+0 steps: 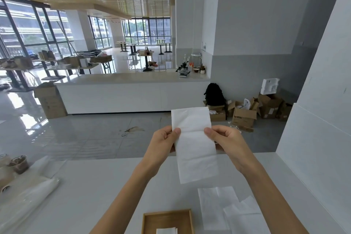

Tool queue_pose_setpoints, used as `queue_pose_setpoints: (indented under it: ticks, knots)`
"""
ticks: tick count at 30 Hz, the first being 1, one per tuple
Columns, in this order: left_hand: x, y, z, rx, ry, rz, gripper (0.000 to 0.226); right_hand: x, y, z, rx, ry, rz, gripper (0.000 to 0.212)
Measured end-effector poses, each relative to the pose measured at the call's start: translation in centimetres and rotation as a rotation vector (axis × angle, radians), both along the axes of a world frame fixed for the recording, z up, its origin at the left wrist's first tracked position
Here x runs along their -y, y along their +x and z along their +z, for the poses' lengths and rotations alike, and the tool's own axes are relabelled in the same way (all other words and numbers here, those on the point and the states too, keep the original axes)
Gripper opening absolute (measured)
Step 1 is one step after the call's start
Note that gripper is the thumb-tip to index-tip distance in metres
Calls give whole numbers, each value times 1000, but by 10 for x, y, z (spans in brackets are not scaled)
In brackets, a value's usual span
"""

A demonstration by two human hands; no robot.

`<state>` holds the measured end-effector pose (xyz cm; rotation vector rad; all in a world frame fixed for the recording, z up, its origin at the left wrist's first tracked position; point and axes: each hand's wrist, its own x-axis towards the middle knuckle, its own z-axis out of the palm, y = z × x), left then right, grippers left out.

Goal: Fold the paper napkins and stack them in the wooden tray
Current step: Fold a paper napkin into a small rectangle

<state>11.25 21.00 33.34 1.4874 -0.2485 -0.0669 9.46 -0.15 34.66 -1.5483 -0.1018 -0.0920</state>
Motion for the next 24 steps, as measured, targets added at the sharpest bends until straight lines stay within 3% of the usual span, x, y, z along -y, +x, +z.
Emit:
queue_pose_setpoints:
  ticks: [18,24]
  knots:
    - [-16,4,6,44,-45,-50,20,4,7,-1,-12,69,66,16]
    - [-27,4,11,129,-58,-110,20,2,8,3,99,49,81,22]
